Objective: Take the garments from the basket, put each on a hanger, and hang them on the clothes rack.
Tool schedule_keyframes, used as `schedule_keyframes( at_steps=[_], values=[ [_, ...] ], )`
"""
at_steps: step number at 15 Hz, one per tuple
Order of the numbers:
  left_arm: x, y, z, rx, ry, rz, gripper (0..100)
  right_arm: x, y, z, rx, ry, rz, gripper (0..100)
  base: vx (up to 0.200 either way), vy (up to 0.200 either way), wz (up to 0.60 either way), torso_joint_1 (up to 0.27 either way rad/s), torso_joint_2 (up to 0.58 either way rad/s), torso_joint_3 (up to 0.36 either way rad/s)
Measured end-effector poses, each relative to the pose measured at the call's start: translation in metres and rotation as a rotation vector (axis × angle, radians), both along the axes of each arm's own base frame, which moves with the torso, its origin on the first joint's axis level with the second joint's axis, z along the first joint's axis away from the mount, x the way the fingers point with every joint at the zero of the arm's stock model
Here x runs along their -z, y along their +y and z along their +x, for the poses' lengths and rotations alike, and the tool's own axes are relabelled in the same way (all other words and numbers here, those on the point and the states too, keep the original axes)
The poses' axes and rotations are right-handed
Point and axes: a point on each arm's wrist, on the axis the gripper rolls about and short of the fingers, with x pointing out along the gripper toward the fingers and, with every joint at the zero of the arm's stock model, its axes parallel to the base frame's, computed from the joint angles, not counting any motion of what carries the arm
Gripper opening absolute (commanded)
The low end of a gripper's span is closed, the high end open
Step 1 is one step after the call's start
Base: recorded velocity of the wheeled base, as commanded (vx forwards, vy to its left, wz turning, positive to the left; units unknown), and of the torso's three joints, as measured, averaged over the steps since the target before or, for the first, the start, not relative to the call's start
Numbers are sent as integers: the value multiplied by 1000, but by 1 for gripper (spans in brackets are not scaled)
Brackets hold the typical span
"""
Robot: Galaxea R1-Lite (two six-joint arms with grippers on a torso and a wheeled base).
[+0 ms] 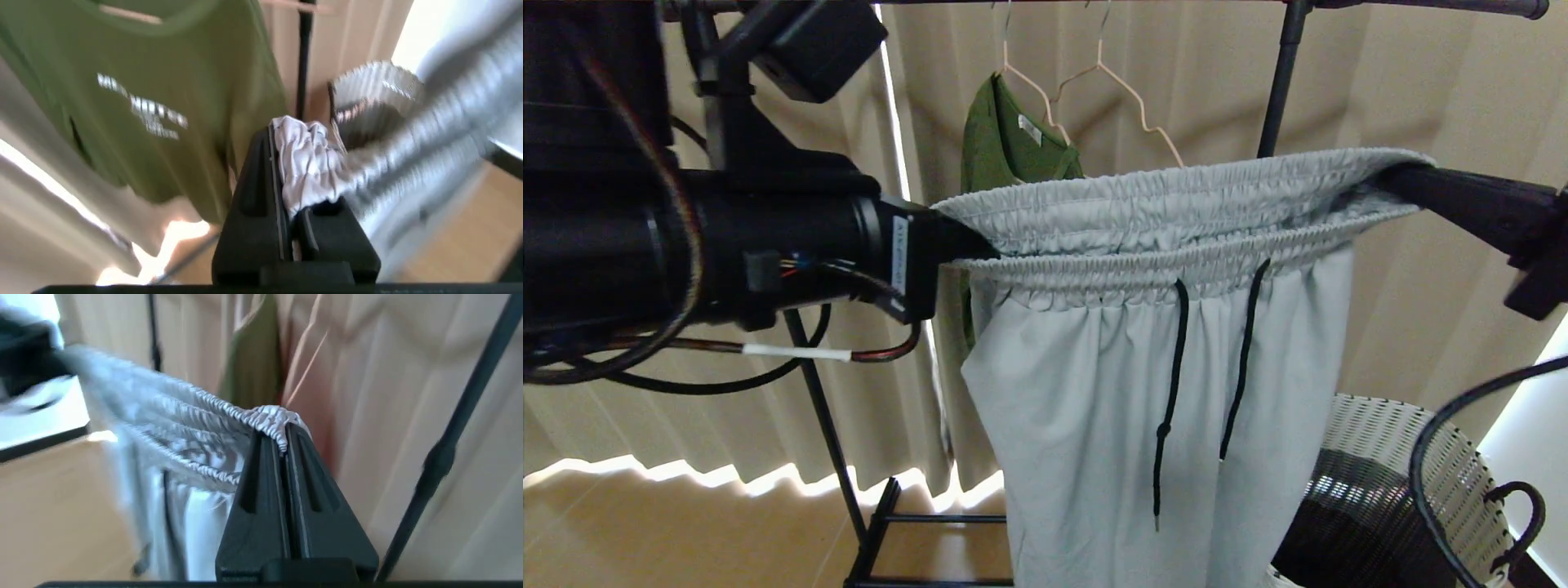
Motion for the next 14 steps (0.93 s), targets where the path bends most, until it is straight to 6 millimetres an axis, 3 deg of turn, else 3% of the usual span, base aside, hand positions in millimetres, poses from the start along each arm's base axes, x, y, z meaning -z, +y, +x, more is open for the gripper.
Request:
schedule_keyframes(
  at_steps=[3,8,11,14],
  values=[
    [-4,12,-30,50,21,17,0,-7,9,32,12,-33,14,0,0,0,0,0,0,0],
    [-6,19,-51,163,24,-11,0,-2,21,65,11,-49,22,0,0,0,0,0,0,0],
    [-7,21,-52,161,16,-16,0,3,22,69,19,-23,12,0,0,0,0,0,0,0],
    [-15,21,-30,85,-59,-55,0,-2,18,58,24,-19,9,0,0,0,0,0,0,0]
  ],
)
